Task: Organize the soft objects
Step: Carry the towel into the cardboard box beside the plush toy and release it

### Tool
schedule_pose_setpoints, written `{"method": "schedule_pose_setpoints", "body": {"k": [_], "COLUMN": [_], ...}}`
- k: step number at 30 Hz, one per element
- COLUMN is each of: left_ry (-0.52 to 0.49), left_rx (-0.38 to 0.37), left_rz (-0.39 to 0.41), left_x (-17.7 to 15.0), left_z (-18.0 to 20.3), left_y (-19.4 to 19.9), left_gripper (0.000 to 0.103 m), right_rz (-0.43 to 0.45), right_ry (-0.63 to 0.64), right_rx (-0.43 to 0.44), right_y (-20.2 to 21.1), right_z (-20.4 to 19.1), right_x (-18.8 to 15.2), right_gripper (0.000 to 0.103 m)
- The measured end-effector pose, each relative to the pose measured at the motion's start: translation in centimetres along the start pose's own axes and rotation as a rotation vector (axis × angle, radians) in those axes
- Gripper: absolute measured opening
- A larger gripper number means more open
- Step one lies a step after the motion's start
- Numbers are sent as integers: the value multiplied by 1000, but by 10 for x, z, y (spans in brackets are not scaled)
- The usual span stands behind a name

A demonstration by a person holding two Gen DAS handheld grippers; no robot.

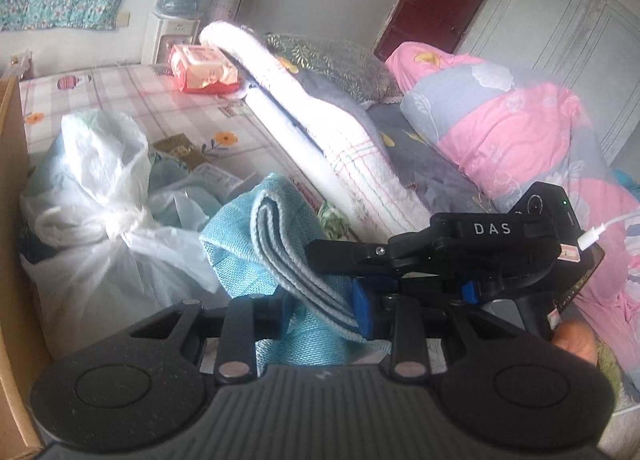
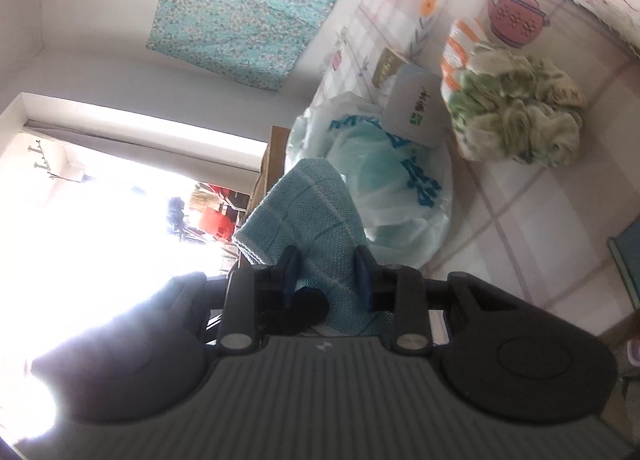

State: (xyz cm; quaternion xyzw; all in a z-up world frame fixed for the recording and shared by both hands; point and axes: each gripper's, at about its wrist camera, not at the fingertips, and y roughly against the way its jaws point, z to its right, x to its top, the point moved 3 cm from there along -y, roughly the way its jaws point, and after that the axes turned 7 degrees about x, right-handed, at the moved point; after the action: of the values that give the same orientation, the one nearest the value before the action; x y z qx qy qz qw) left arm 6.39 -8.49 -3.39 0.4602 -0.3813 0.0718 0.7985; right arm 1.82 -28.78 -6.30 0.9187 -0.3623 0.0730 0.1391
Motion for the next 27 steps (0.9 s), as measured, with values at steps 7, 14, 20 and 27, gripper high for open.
{"method": "schedule_pose_setpoints", "body": {"k": [7, 14, 20, 27], "left_ry": [25, 77, 147, 230], "left_rx": [38, 175, 348, 558], "left_rz": [118, 185, 238, 195], "left_x": [20, 28, 23, 15], "left_z": [-17, -59, -109, -178], "left_y": [48, 117, 182, 217], "left_gripper": [32, 32, 30, 28], "right_rz": [-3, -123, -283, -475], "right_ry": [71, 74, 55, -3], "right_rx": [69, 140, 203, 166], "right_y": [-35, -106, -197, -307], "right_z": [-55, -112, -163, -185], "right_x": [7, -7, -36, -75], "right_gripper": [30, 31, 31, 32]}}
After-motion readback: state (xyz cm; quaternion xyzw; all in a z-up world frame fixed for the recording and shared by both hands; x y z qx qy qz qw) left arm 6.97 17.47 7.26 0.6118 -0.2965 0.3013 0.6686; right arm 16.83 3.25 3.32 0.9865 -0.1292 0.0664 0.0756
